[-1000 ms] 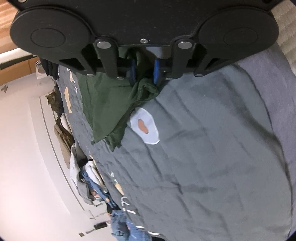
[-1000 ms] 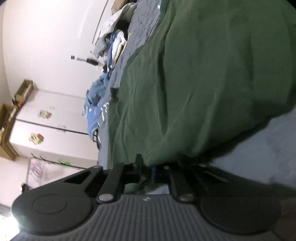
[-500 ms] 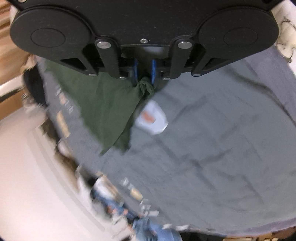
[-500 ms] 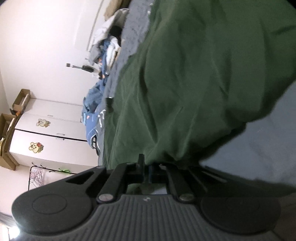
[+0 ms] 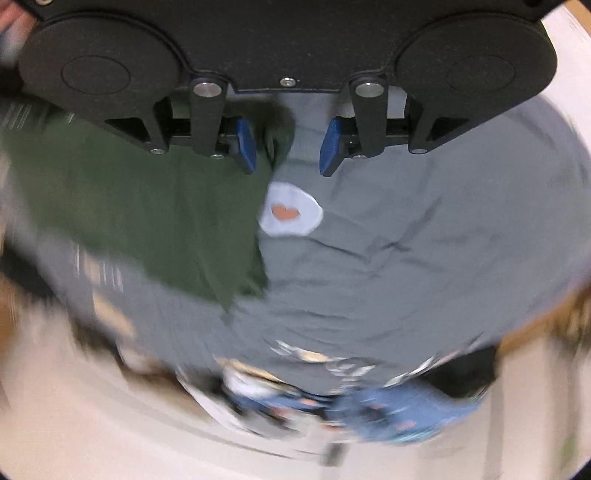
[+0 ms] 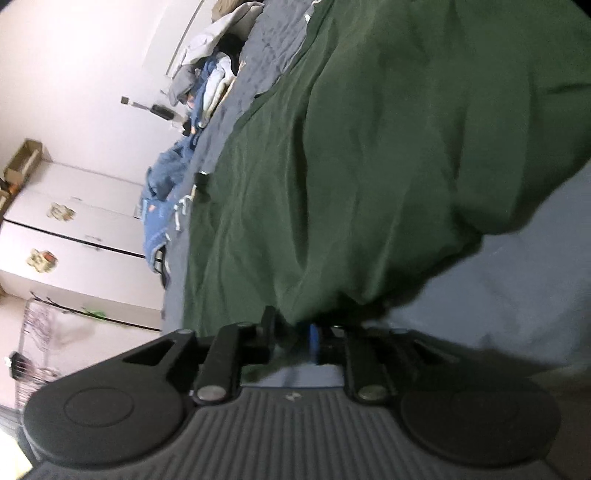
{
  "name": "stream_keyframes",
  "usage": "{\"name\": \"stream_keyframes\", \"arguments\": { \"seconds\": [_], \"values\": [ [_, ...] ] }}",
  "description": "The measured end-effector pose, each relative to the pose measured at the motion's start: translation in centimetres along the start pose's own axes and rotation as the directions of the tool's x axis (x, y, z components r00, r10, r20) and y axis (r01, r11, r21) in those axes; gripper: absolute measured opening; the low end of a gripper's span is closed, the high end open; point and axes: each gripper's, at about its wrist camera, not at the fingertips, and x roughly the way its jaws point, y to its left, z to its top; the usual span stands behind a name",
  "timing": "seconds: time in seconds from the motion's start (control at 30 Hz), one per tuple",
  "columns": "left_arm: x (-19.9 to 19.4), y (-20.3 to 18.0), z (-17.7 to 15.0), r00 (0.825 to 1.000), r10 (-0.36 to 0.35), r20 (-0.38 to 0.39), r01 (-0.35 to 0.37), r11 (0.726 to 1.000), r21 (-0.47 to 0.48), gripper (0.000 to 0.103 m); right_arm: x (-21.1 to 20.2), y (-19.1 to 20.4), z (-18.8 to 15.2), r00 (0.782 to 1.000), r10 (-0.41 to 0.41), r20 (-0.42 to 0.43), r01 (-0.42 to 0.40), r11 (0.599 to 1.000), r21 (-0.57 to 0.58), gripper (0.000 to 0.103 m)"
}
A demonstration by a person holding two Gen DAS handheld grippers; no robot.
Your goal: Fold clothes
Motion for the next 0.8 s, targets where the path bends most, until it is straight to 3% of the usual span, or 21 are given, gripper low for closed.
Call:
{"name": "stream_keyframes", "arguments": {
  "seconds": [0.13,0.17,0.2,0.27,0.33,0.47,0.5,0.6,0.7,0.73,0.8],
  "values": [
    [1.2,-1.8,-0.8,1.0,0.02,-0.02,-0.017,0.99,0.14,0.038,-0.4,0.7,-0.1,1.0,-0.024,0.01,0.024,0.998,-0.053,0.029],
    [1.6,-1.9,-1.0,0.999,0.022,-0.036,-0.015,0.987,0.162,0.035,-0.5,0.9,-0.1,0.999,-0.03,0.012,0.03,0.997,-0.066,0.029],
    [1.7,-2.2,-1.2,0.999,0.017,-0.049,-0.008,0.981,0.191,0.021,-0.6,1.1,-0.2,0.999,-0.035,0.015,0.037,0.996,-0.079,0.03],
    [1.7,-2.7,-1.7,0.997,0.007,-0.072,0.012,0.967,0.254,0.017,-0.8,1.4,-0.2,0.999,-0.047,0.021,0.049,0.993,-0.105,0.031],
    [1.2,-3.3,-2.3,0.998,0.015,-0.058,0.008,0.929,0.371,0.014,-1.0,1.4,0.0,0.998,-0.057,0.03,0.06,0.992,-0.115,0.031],
    [0.3,-4.2,-3.2,0.999,0.037,-0.002,-0.03,0.821,0.571,0.011,-1.3,1.1,0.5,0.997,-0.071,0.04,0.075,0.99,-0.12,0.031],
    [0.3,-3.8,-3.4,0.997,0.082,0.017,-0.076,0.799,0.596,0.0,-1.4,1.0,0.6,0.997,-0.073,0.041,0.077,0.99,-0.118,0.031],
    [0.5,-2.4,-3.8,0.965,0.247,0.086,-0.243,0.722,0.648,0.0,-1.7,0.7,0.9,0.996,-0.078,0.044,0.082,0.99,-0.11,0.031],
    [-0.5,-0.7,-2.6,0.986,0.16,0.044,-0.159,0.837,0.523,0.001,-1.8,0.5,1.0,0.996,-0.082,0.045,0.087,0.99,-0.108,0.031],
    [-1.2,-0.8,-2.4,0.992,0.113,0.055,-0.125,0.856,0.501,0.001,-1.8,0.5,1.0,0.995,-0.084,0.045,0.088,0.99,-0.111,0.031],
    [-2.2,-1.1,-1.9,0.997,0.028,0.072,-0.058,0.887,0.459,0.014,-2.1,1.0,0.9,0.995,-0.091,0.047,0.096,0.986,-0.139,0.031]
  ]
}}
